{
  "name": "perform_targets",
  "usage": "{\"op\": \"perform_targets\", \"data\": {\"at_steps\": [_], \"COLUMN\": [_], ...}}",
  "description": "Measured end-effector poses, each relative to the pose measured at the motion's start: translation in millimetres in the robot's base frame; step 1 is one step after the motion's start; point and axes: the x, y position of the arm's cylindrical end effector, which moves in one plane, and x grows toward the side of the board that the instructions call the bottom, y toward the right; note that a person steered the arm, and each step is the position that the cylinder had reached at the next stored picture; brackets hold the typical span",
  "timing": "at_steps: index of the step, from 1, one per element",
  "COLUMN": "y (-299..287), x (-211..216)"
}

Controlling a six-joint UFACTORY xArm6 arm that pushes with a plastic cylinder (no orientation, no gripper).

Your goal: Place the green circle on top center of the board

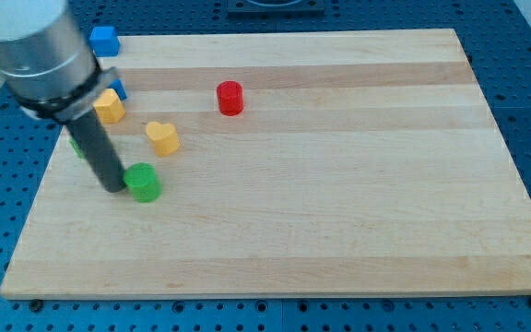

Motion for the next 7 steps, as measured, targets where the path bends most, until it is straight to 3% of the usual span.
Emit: {"op": "perform_targets", "data": {"at_steps": [3,7], "y": [64.9,61.4], "x": [58.3,38.5]}}
